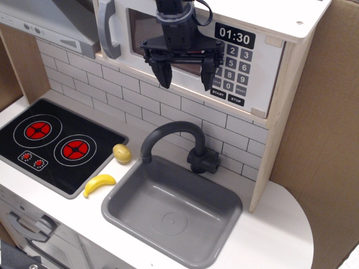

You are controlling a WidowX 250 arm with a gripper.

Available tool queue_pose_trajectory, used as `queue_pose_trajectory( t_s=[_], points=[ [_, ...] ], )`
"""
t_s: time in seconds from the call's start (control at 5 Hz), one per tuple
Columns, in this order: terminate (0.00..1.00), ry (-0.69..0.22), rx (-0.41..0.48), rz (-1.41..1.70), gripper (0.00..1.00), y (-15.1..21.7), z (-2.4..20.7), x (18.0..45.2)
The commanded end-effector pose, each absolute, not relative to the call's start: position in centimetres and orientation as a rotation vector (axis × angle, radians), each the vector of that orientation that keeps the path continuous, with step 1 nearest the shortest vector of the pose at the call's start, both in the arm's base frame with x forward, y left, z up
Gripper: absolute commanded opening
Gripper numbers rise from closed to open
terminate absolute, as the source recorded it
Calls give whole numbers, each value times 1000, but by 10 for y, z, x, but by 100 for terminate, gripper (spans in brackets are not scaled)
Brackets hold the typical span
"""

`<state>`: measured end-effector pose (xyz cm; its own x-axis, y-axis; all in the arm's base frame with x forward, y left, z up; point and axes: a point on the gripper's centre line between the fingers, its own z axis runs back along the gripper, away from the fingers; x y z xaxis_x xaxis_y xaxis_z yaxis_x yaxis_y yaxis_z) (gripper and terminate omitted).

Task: Open microwave

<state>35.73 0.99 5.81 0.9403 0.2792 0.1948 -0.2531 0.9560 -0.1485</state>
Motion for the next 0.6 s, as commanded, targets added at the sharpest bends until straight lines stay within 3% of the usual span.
queue_pose_trajectory(
  t_s=[0.0,0.4],
  points=[
    [0,-216,-122,272,100,10,58,357],
    [0,-276,-97,153,100,67,72,335]
  ],
)
